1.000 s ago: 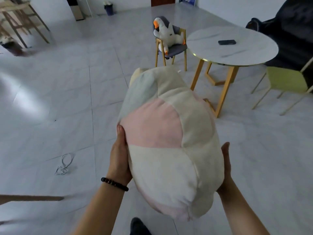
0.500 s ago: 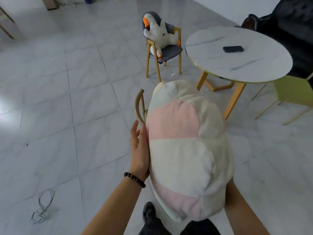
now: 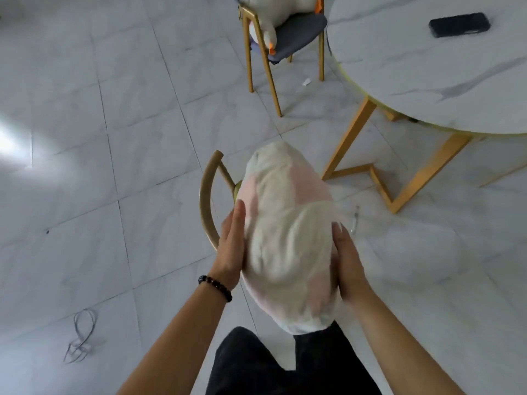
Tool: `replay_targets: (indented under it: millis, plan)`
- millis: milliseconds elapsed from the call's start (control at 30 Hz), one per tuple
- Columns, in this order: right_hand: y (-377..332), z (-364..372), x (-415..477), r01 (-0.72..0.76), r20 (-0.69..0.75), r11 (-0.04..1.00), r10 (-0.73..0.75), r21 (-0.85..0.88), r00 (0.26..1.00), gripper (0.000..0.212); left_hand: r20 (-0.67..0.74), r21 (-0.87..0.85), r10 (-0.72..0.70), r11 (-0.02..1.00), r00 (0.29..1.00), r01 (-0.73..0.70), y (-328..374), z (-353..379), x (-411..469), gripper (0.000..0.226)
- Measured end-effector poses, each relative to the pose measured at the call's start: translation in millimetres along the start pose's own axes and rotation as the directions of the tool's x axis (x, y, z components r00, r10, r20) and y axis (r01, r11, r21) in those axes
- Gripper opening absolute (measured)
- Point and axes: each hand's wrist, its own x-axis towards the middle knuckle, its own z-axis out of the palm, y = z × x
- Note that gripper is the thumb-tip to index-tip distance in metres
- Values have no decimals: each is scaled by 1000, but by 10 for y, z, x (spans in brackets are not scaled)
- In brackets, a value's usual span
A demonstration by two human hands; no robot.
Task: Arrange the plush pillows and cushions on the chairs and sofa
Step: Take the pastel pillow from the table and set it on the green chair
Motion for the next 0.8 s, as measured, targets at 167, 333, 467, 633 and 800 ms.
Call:
replay_targets:
  millis: [167,333,467,633,800]
  plan:
    - [120,265,1194,119,-15,982,-123,-148,992,29,-176,-74,-104,993,979,92,-201,56,962,53]
    - [865,536,2168,11,119,925,37,-380,992,78,-366,27,-172,980,915,195,-777,-290,1766,76]
    - [1441,559,2546,-88,57,865,133,-493,989,66,-414,165,-193,945,890,282,-1296,-509,2211,79]
    - [1913,562,2677,-106,-1,789,132,-604,991,62,-463,251,-183,911,867,326,-1672,-659,2604,88]
    - [1995,426,2930,-250,-172,733,181,-632,968,64,-364,75,-317,927,876,367,-1524,-655,2731,91]
